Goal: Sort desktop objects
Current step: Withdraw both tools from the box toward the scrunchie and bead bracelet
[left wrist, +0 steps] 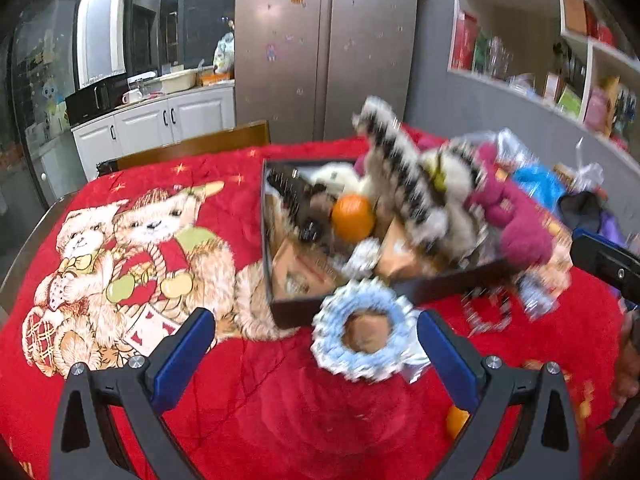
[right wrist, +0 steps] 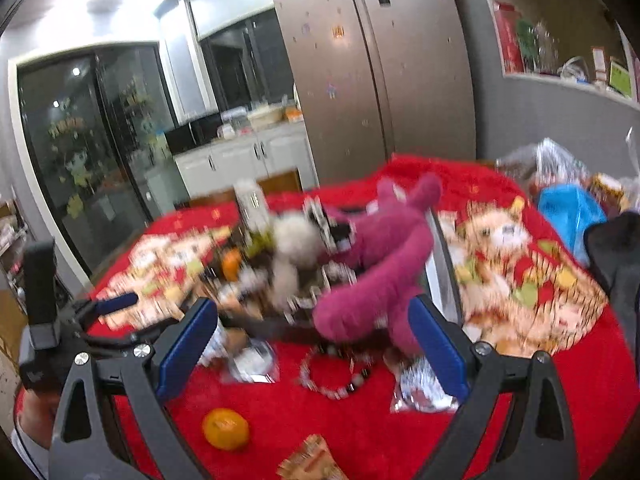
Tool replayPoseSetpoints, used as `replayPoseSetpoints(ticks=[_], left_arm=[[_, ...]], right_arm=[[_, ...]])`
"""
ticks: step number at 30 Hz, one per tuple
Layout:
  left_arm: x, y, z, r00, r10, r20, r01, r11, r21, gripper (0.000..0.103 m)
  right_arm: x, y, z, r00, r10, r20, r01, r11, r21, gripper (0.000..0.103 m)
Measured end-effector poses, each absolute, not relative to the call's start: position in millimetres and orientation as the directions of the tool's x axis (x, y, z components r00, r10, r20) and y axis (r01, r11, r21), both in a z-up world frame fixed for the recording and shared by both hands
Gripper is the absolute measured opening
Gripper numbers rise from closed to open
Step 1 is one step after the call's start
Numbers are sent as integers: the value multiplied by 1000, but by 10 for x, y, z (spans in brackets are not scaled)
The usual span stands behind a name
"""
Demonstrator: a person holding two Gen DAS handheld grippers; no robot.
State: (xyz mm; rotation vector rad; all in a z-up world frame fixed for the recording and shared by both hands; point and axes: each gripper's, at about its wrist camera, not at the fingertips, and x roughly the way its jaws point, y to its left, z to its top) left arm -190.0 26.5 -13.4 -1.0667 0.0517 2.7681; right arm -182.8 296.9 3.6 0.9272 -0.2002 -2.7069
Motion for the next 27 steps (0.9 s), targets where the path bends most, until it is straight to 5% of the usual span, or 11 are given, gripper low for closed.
replayPoseSetpoints(ticks=[6, 18, 27], left_arm=[[-1921, 280, -291, -717, 135, -684, -173, -985, -12, 103], [-1971, 303, -413, -694, 166, -701, -202, -979, -32, 103], [-1993, 288, -455, -666, 161, -728, -195, -980, -38, 103]], right_arm=[[-1997, 2908, -357, -659, -327, -677, 204, -945, 257, 97], [-2110, 2839, -605, -627, -286, -725, 182, -958, 220, 97], [-2187, 2725, -794, -576, -209, -791, 173, -976, 132, 83]])
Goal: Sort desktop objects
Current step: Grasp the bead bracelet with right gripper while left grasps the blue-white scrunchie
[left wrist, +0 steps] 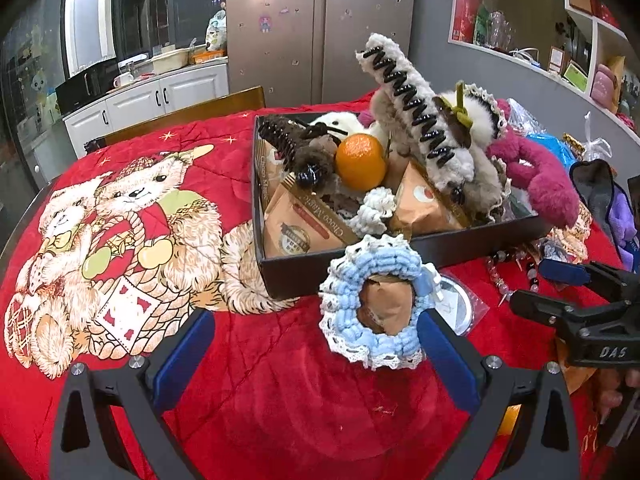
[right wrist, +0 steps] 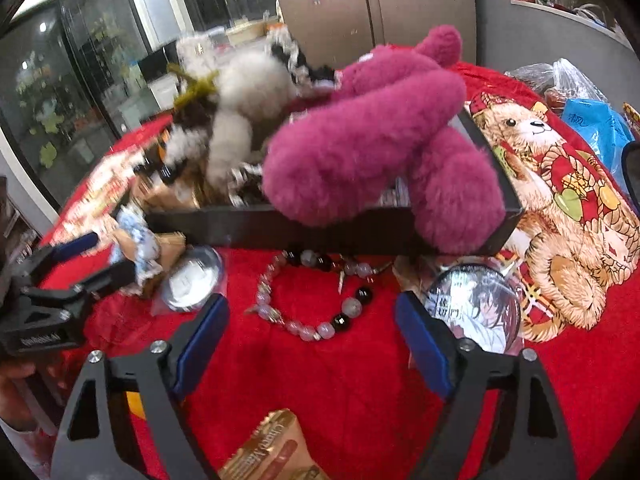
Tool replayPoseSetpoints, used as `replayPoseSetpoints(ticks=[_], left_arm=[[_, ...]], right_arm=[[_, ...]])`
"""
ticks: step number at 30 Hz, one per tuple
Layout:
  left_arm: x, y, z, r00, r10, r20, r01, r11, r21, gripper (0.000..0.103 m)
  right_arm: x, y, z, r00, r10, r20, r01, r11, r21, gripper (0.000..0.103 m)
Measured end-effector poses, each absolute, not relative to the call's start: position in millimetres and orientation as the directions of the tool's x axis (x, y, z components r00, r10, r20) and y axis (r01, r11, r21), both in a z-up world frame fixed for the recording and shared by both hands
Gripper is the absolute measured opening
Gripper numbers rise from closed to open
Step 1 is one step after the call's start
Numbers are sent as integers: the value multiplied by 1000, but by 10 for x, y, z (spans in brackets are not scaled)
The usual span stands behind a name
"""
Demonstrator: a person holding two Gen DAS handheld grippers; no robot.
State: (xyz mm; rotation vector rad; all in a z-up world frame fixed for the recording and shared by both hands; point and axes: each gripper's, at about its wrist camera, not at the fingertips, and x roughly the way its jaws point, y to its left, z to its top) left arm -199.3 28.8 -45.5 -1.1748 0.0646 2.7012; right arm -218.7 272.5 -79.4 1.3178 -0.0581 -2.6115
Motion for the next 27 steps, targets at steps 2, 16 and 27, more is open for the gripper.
replayPoseSetpoints(ticks=[2, 16, 27], left_arm=[[-1986, 300, -453, -670, 152, -727, -194, -981, -26, 103], [-1916, 378, -439, -619, 292, -729, -292, -947, -131, 37], [-1828, 404, -357, -626, 331, -706, -319, -935, -156, 12]], right_arm=[[-2177, 2696, -808, -578, -193, -793, 177, -978, 108, 81], [-2141, 2725, -791, -607, -130, -784, 167, -985, 35, 10], [-2026, 2635, -619, -639, -175, -749, 201, -978, 57, 10]])
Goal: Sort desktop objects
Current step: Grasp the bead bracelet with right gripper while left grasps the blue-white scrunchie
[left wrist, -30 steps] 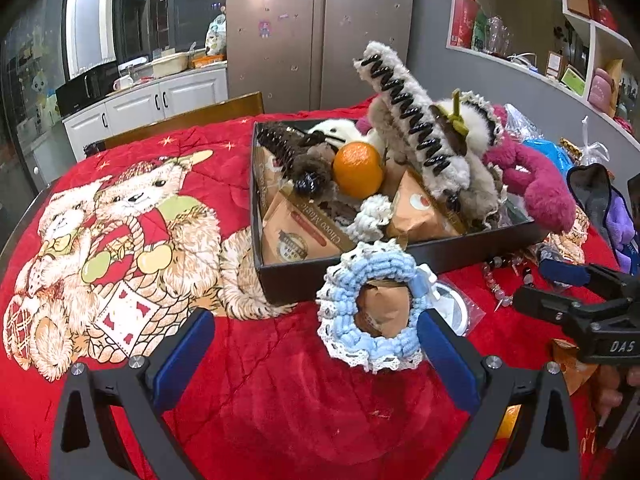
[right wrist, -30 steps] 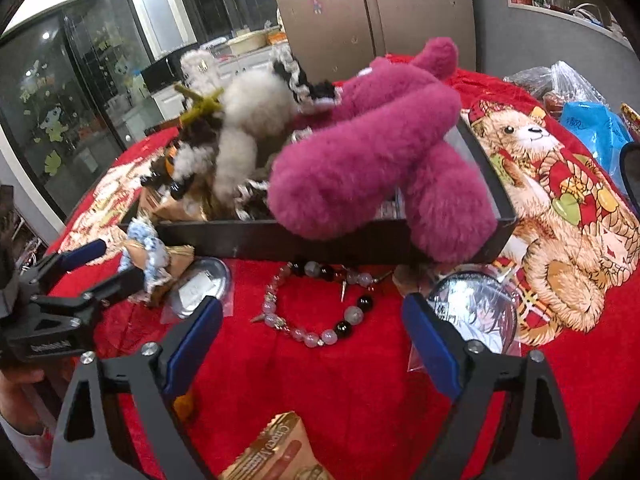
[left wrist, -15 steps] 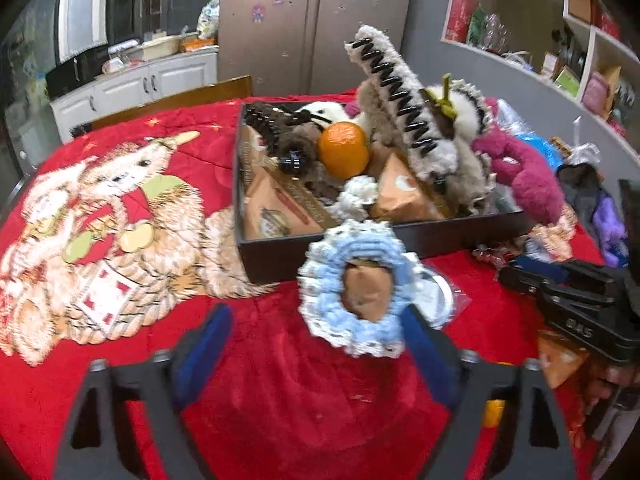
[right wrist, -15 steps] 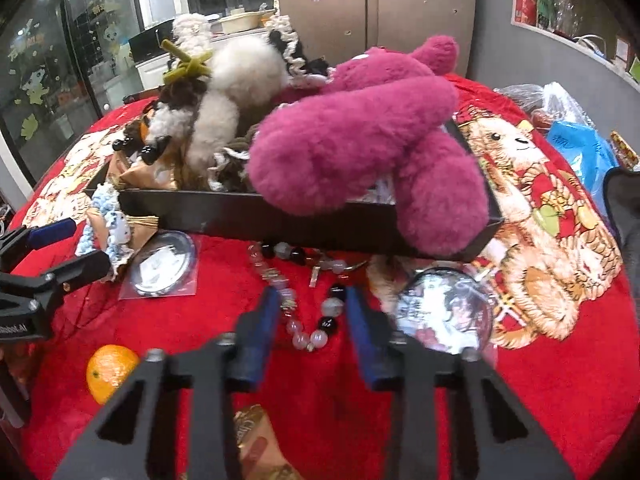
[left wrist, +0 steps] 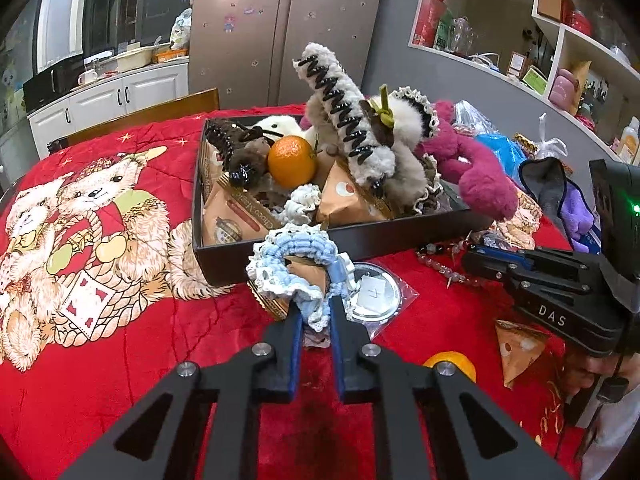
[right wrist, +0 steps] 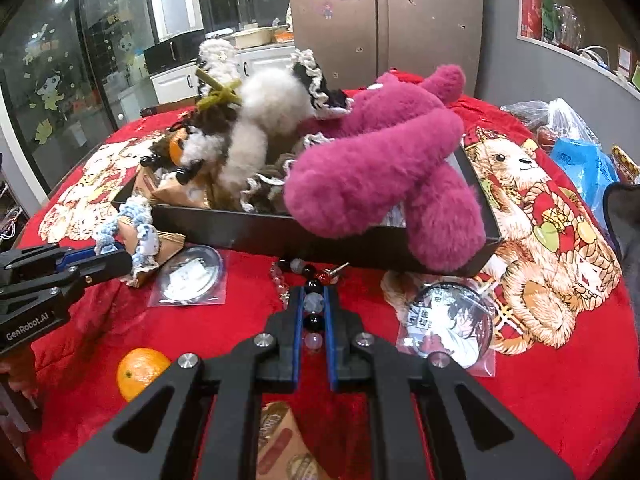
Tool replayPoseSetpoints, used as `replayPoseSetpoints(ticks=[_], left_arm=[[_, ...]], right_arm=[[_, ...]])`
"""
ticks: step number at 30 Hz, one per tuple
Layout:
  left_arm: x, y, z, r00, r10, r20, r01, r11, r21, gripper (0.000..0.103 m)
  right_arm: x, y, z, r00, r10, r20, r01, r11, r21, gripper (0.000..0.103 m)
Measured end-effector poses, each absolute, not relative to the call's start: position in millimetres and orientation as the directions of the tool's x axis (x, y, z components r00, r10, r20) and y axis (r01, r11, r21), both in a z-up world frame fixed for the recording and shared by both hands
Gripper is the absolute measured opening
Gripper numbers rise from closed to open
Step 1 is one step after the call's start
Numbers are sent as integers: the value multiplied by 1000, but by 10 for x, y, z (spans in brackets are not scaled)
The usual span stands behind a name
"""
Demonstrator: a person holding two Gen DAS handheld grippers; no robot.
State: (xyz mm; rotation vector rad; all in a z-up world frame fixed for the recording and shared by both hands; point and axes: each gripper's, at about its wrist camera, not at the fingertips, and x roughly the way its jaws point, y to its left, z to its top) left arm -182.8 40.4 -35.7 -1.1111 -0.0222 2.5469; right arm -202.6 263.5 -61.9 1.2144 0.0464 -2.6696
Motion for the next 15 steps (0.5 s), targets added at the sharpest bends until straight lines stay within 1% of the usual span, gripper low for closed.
replayPoseSetpoints(ticks=[15], left_arm=[[-1631, 297, -32, -698, 336, -633, -318, -937, -148, 12]], right_arm=[[-1987, 2693, -550, -647, -197, -737, 207, -975, 79, 10]])
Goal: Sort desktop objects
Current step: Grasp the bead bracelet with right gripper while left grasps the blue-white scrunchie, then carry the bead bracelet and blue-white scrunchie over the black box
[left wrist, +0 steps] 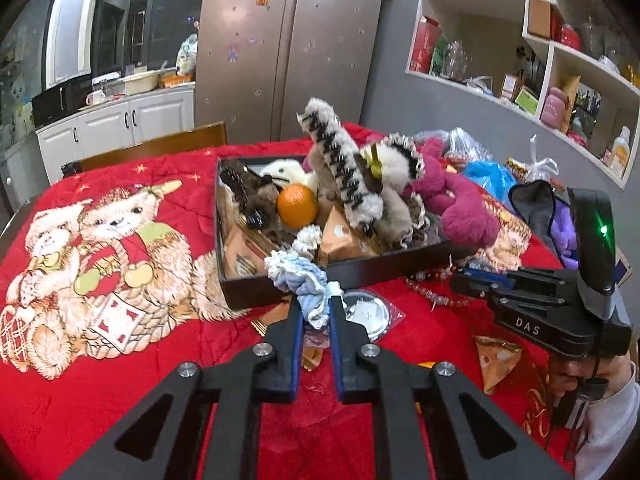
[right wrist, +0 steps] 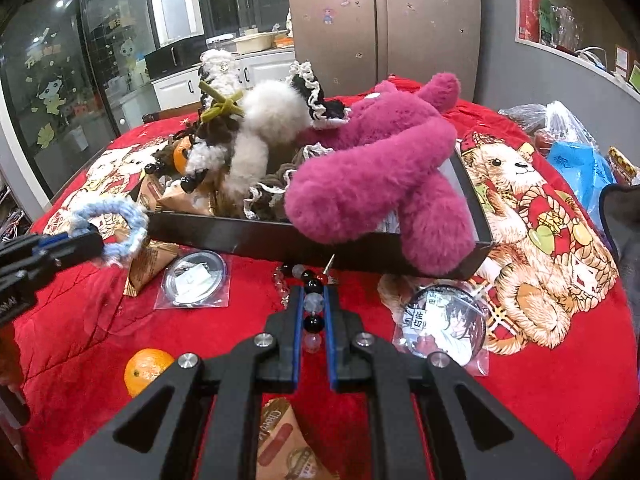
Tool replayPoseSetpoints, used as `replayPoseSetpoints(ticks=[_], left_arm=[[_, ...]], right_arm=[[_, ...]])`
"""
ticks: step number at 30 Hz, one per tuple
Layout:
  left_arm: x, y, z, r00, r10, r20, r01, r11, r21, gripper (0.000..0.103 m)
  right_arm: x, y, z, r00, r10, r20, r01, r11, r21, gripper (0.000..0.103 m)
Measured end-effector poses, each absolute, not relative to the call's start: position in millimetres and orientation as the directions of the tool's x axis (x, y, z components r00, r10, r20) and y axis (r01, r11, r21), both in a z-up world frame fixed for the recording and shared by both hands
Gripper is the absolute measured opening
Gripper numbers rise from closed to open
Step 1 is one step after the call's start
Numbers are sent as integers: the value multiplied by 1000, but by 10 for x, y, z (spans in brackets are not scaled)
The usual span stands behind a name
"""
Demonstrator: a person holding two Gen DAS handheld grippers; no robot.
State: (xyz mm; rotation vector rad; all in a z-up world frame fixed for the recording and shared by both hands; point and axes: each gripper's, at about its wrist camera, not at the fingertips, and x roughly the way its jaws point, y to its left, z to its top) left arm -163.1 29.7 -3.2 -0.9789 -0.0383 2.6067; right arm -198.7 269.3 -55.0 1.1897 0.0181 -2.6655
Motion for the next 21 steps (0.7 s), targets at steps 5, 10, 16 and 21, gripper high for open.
replayPoseSetpoints(ticks=[5, 10, 16, 21], left_arm=[[-1553, 256, 104, -718, 350, -602, -325, -933, -155, 12], [-1504, 241, 227, -730, 363, -579, -336, -929, -159, 12], [-1498, 312, 263, -723, 374, -581, -351, -923, -157, 12], [-1476, 386, 301, -716, 388, -580, -371, -916, -155, 12]], right_arm=[[-1897, 2678, -385, -675, -220, -704, 221, -971, 92, 10], [-1754, 2619, -106, -712, -270, -648, 256, -959, 119, 10], [-1684, 2563, 111, -730, -296, -616, 272, -953, 137, 10], [-1651, 2630, 182, -734, -304, -607, 260, -952, 162, 10]])
